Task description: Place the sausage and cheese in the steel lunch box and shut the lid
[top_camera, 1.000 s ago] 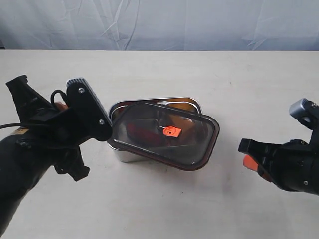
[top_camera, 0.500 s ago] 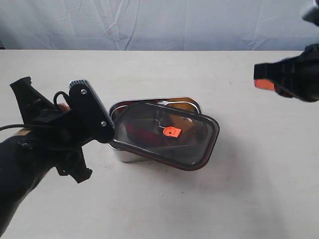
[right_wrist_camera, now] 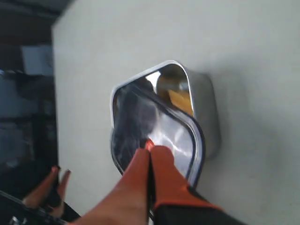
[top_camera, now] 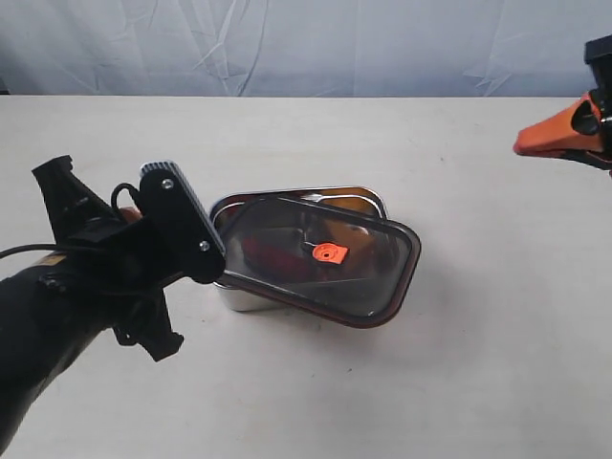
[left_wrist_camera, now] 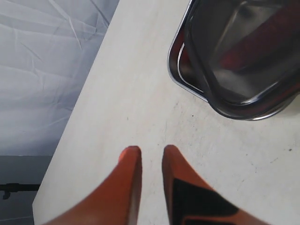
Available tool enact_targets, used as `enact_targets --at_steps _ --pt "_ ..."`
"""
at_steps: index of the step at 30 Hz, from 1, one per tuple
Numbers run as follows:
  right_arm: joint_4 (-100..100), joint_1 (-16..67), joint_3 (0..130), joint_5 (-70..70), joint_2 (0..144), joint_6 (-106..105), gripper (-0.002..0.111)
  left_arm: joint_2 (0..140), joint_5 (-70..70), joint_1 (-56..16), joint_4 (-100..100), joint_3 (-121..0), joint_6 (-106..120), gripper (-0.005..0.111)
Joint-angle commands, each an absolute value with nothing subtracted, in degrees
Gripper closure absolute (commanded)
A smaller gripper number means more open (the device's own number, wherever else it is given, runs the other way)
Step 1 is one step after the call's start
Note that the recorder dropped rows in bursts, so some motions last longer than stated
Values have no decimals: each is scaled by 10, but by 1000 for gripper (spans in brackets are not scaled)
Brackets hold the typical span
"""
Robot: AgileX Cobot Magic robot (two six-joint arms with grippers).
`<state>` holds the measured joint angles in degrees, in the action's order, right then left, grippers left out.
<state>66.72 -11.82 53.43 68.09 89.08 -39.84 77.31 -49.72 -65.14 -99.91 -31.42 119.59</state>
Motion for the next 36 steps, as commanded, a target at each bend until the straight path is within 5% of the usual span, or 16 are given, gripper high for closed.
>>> enact_targets --at_steps 1,7,12,17,27,33,36 --pt "715 -182 439 700 896 -468 109 769 -504 -652 -999 -308 1190 89" --pt "890 -160 246 700 896 -671 109 768 -491 -652 -999 -308 1189 89" --pt "924 -120 201 563 896 -677 109 768 -473 -652 -999 -308 1184 89" --pt "947 -76 198 575 896 -671 108 768 -466 -652 -999 -308 1182 89" --pt "995 2 198 521 896 -648 56 768 -463 -652 -999 -308 1180 89" --pt "999 42 205 491 896 -645 75 768 -463 -652 -999 -308 1180 89" --pt "999 54 217 493 896 -645 75 768 -464 -652 -999 -308 1180 89"
